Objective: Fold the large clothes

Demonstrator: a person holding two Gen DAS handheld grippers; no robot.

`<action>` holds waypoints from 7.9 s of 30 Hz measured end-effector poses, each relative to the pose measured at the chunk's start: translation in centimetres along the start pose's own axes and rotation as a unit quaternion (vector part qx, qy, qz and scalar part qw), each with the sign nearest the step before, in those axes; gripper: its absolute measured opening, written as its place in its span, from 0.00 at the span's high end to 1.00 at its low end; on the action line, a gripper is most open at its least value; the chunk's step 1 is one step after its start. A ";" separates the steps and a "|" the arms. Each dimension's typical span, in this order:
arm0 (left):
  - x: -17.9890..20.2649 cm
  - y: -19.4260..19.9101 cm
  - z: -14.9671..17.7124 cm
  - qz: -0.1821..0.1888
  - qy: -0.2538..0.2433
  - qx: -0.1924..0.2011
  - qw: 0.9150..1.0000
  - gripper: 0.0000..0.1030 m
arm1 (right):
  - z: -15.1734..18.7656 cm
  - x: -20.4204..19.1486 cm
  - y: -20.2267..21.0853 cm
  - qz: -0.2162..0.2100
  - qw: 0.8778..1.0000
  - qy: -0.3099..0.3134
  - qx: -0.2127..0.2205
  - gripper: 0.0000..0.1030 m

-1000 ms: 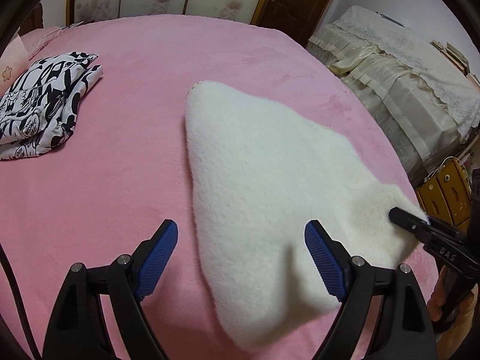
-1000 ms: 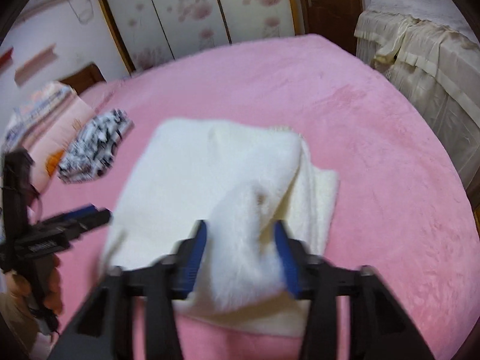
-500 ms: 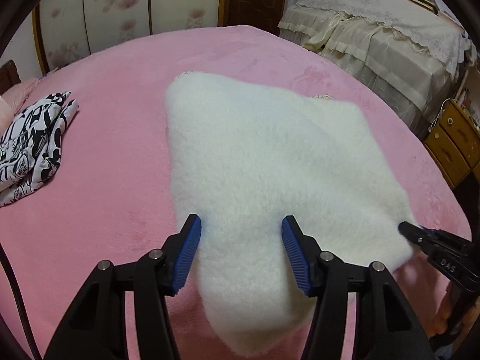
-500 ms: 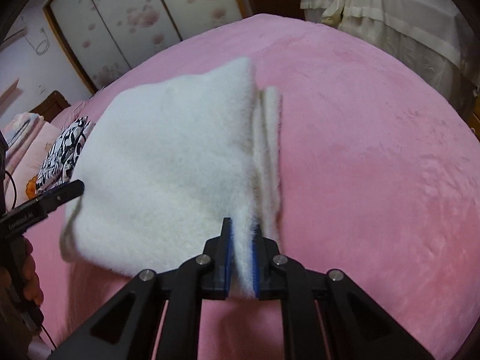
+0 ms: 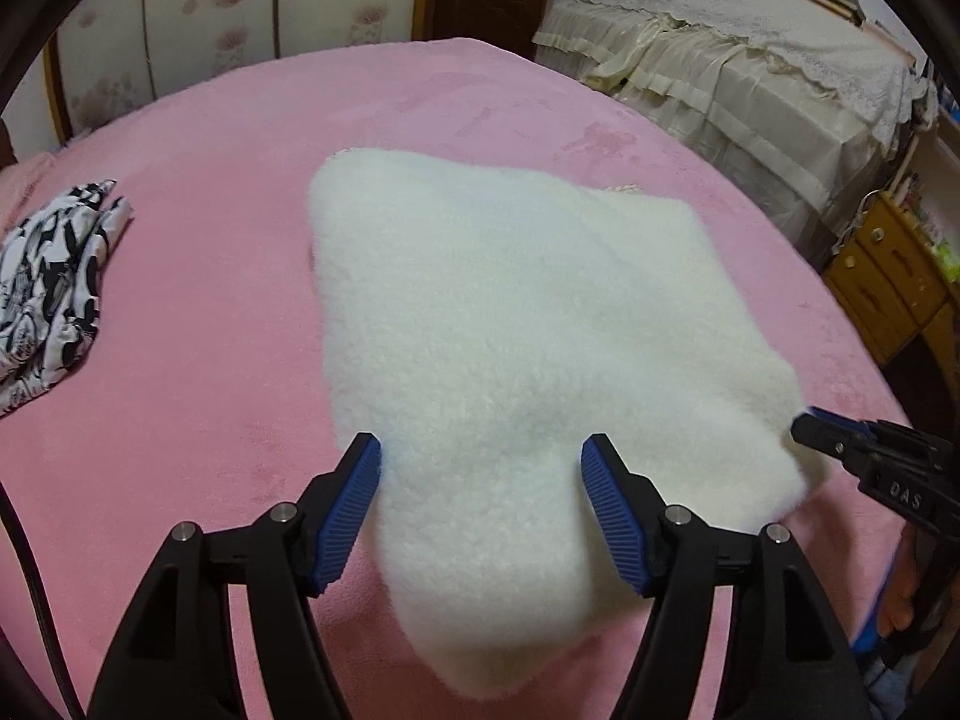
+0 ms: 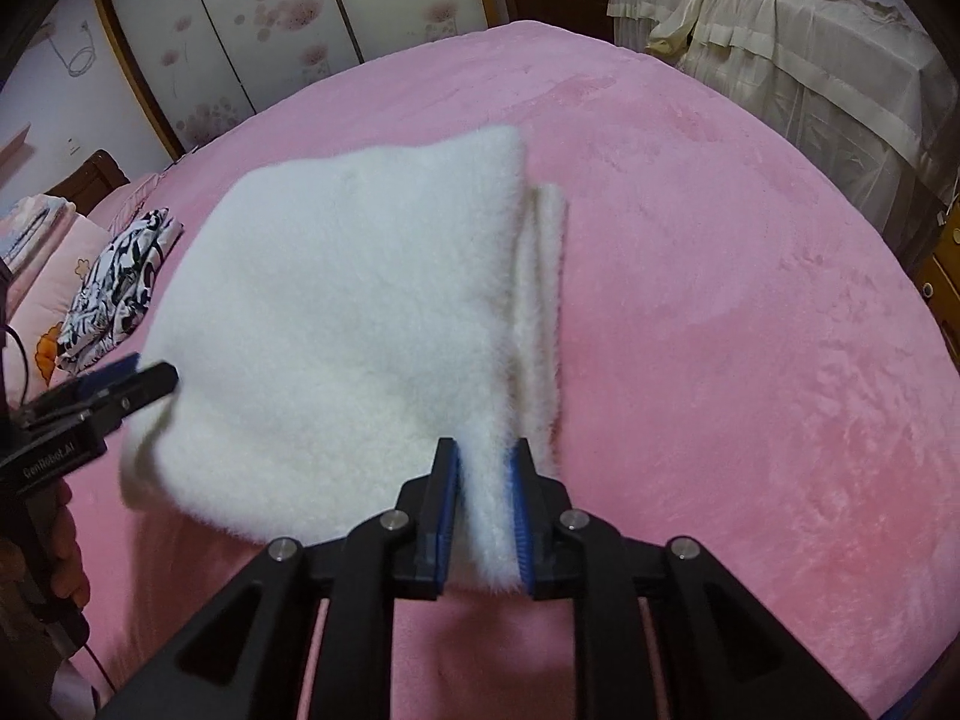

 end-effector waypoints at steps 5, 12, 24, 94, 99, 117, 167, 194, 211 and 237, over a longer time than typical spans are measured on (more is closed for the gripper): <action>-2.4 1.1 -3.3 0.028 0.048 0.010 0.998 0.34 | -4.2 -0.3 1.0 -0.020 0.999 0.000 0.033 0.47; -5.8 -3.1 -8.0 0.004 0.087 -0.002 0.996 0.34 | -11.3 -0.1 -5.7 -0.012 0.999 -0.012 0.028 0.47; -6.9 -8.5 -8.0 0.009 0.102 -0.008 0.995 0.36 | -10.9 2.2 -11.7 0.030 0.999 -0.014 -0.009 0.82; -5.3 -6.1 -3.5 0.115 0.162 -0.131 0.971 0.00 | -7.4 4.5 -8.7 -0.171 0.969 -0.092 -0.151 0.03; -6.5 -7.7 -3.2 0.126 0.186 -0.135 0.965 0.00 | -6.9 5.1 -11.4 -0.209 0.956 -0.114 -0.172 0.03; -5.8 -13.7 -1.2 0.216 0.215 -0.180 0.935 0.00 | -7.0 1.8 -15.6 -0.238 0.950 -0.056 -0.193 0.00; -34.5 17.2 -10.3 -0.001 0.187 -0.055 0.981 0.31 | -14.1 -35.2 -7.5 -0.287 0.946 0.046 -0.145 0.63; -65.2 4.4 -14.0 -0.024 0.153 0.003 0.988 0.13 | -18.3 -52.7 -32.5 -0.302 0.939 0.053 -0.154 0.42; -60.4 14.3 -18.7 -0.075 0.158 0.101 0.979 0.17 | -22.4 -54.9 -20.5 -0.144 0.967 0.211 0.019 0.46; -59.3 7.8 -15.4 -0.175 0.156 0.076 0.969 0.80 | -19.3 -52.2 -27.0 -0.125 0.977 0.169 -0.045 0.90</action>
Point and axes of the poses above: each gripper's, at about its wrist camera, not at the fingertips, and y roughly against the way its jaws point, x to its right, z to its underside, the point moved 2 cm from there along -y, roughly the way its jaws point, and after that the axes turned 4 degrees about x, right-handed, at the moved point
